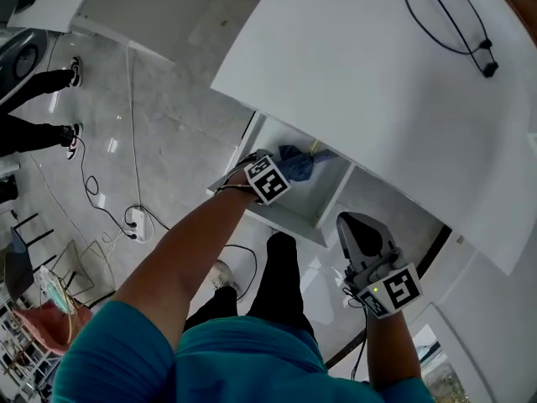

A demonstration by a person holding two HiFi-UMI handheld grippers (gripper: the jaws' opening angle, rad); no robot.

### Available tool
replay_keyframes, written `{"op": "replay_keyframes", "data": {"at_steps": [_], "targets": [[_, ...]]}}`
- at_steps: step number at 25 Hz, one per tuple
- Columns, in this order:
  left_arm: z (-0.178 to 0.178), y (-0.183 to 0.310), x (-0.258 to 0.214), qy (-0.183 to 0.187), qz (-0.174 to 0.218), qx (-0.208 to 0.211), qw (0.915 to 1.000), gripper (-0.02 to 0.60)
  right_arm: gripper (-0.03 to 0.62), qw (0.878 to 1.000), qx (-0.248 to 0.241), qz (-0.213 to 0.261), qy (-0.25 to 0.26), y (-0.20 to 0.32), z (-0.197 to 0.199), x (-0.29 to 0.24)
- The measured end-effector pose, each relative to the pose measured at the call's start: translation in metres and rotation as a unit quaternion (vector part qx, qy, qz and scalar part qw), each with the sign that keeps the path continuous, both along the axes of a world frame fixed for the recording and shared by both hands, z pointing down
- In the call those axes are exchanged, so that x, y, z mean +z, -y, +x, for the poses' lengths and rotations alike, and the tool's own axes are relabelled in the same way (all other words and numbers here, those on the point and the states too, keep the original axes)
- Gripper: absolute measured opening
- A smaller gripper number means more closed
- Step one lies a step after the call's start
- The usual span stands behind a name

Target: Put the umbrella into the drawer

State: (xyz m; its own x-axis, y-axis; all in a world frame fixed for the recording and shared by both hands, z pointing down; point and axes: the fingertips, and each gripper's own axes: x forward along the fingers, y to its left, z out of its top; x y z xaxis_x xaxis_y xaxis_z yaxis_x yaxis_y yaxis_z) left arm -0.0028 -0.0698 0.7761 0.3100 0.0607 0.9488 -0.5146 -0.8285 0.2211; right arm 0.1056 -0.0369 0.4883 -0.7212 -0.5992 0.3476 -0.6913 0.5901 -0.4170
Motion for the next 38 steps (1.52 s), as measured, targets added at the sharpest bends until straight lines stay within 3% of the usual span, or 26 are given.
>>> {"op": "replay_keyframes", "data": {"at_steps": [5,9,12,16,19,25,30,31,35,38], "targets": [[-0.010,0.003,-0.068,-0.074,0.026,-0.044,0.9959,0.321,0.021,1.000,-0.020,0.006,-0.004,0.003,-0.020,-0.028],[-0.037,0.010,-0.128,-0.111,0.055,-0.092,0.9880,0.319,0.021,0.998,-0.057,0.020,-0.009,0.014,-0.040,-0.056],[-0.063,0.013,-0.184,-0.140,0.082,-0.135,0.9775,0.314,0.021,0.996,-0.084,0.029,-0.006,0.023,-0.061,-0.080],[-0.104,0.003,-0.264,-0.181,0.133,-0.187,0.9564,0.233,0.021,0.991,-0.127,0.038,-0.001,0.029,-0.100,-0.113],[-0.139,-0.013,-0.332,-0.223,0.179,-0.227,0.9309,0.187,0.021,0.986,-0.157,0.047,0.003,0.032,-0.128,-0.140],[-0.210,-0.062,-0.452,-0.287,0.276,-0.296,0.8684,0.098,0.021,0.978,-0.190,0.080,0.001,0.033,-0.174,-0.199],[-0.246,-0.100,-0.536,-0.371,0.317,-0.348,0.8007,0.046,0.021,0.974,-0.197,0.111,-0.011,0.021,-0.196,-0.248],[-0.249,-0.106,-0.549,-0.384,0.324,-0.348,0.7915,0.035,0.021,0.974,-0.193,0.115,-0.012,0.018,-0.197,-0.256],[-0.259,-0.133,-0.588,-0.413,0.350,-0.327,0.7747,0.015,0.021,0.977,-0.178,0.115,-0.008,-0.003,-0.203,-0.280],[-0.278,-0.150,-0.615,-0.423,0.373,-0.330,0.7571,0.015,0.021,0.978,-0.172,0.115,-0.008,-0.023,-0.208,-0.294]]}}
